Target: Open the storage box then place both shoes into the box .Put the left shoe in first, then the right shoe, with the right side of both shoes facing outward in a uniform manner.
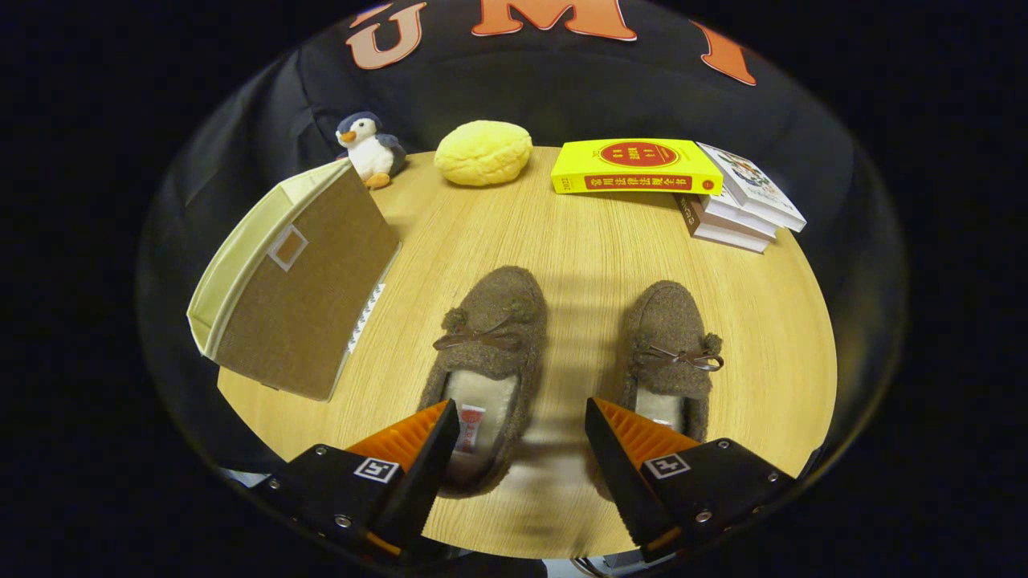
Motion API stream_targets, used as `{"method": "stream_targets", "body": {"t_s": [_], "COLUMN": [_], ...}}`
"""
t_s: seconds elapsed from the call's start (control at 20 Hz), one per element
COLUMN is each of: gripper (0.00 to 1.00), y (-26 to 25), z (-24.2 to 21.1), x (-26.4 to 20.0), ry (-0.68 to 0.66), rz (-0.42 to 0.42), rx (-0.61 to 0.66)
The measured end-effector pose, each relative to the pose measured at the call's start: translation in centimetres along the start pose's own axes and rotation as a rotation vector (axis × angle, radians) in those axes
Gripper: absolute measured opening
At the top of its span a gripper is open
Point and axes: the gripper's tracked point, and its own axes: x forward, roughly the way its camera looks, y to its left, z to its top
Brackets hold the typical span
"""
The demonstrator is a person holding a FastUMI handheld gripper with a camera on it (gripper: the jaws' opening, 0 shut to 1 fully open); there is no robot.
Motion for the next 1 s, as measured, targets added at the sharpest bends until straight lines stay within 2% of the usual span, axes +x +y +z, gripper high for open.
{"method": "stream_targets", "body": {"t_s": [0.1, 0.3, 0.45, 0.6, 0.65, 0.75, 0.85, 1.0], "gripper": [0.91, 0.74, 0.51, 0.33, 0.2, 0.1, 0.04, 0.02], "y": [-0.4, -0.7, -0.1, 0.7, 0.7, 0.4, 0.8, 1.2], "z": [-0.1, -0.1, -0.3, 0.0, 0.1, 0.3, 1.6, 3.1], "x": [1.3, 3.7, 4.7, 5.2, 5.2, 5.0, 4.5, 2.7], "ry": [0.008, 0.022, 0.031, 0.04, 0.046, 0.043, 0.005, -0.036], "rz": [-0.015, -0.041, -0.025, -0.006, -0.007, -0.02, 0.0, 0.002], "rx": [0.007, 0.032, 0.075, 0.101, 0.121, 0.169, 0.221, 0.22]}}
